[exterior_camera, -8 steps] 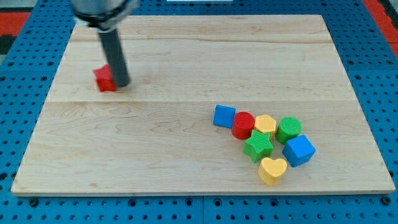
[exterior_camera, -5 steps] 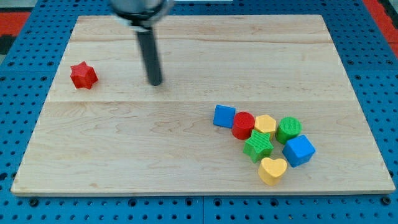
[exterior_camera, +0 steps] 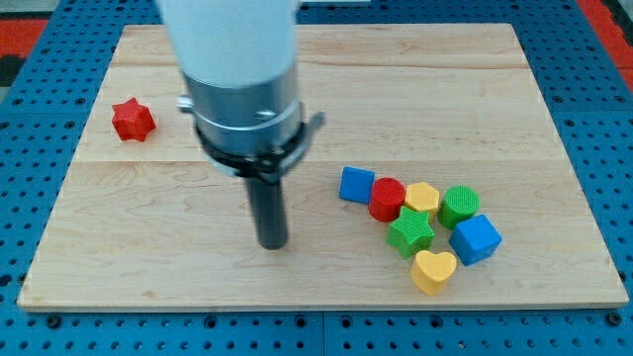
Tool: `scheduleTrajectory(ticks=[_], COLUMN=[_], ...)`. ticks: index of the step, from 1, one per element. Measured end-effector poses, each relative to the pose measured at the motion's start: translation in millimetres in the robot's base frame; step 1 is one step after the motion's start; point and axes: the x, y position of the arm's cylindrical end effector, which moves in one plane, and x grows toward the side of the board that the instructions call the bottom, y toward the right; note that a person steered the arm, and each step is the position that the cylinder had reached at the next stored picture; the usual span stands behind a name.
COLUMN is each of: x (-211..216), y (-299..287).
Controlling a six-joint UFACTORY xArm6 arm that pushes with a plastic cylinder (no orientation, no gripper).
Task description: Place the blue triangle horizontally at the right side of the red star
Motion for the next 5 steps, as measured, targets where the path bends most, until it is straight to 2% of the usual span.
scheduleTrajectory(ticks=[1,5], x=[-19.9,-87.7], y=[44.5,94.7])
